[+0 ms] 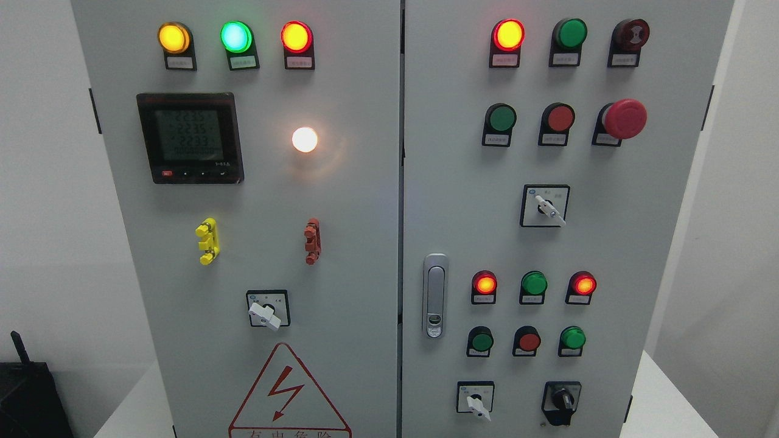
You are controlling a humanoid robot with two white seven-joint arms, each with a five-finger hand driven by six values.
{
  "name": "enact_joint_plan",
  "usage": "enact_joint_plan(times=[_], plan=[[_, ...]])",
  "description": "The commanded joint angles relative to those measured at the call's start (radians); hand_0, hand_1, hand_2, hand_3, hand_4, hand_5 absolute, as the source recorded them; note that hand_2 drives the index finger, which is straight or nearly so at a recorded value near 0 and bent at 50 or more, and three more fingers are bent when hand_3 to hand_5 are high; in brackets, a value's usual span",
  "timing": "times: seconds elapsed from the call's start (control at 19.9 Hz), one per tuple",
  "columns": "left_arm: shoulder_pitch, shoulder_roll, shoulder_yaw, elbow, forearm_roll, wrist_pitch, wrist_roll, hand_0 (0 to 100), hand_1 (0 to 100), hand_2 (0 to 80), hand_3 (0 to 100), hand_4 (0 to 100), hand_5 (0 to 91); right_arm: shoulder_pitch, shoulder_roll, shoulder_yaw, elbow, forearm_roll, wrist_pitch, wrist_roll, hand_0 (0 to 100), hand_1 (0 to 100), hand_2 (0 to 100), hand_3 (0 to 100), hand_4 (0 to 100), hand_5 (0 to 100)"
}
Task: Trip black knob to open circuit
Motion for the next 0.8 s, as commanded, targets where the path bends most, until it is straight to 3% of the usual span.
enact_joint_plan(times=[0.0,0.75], plan=[[0.000,0.000,-0.001,-0.016,0.000,0.000,0.001,12,39,0.0,0,0,0.0,0.000,-0.003,-0.026,0.000,0.000,-0.001,0.034,0,0,0,0,0,0],[0.000,0.000,0.001,-0.016,0.000,0.000,0.001,12,39,0.0,0,0,0.0,0.000,-0.003,-0.017,-0.003,0.008,-0.001,0.026,0,0,0,0,0,0]])
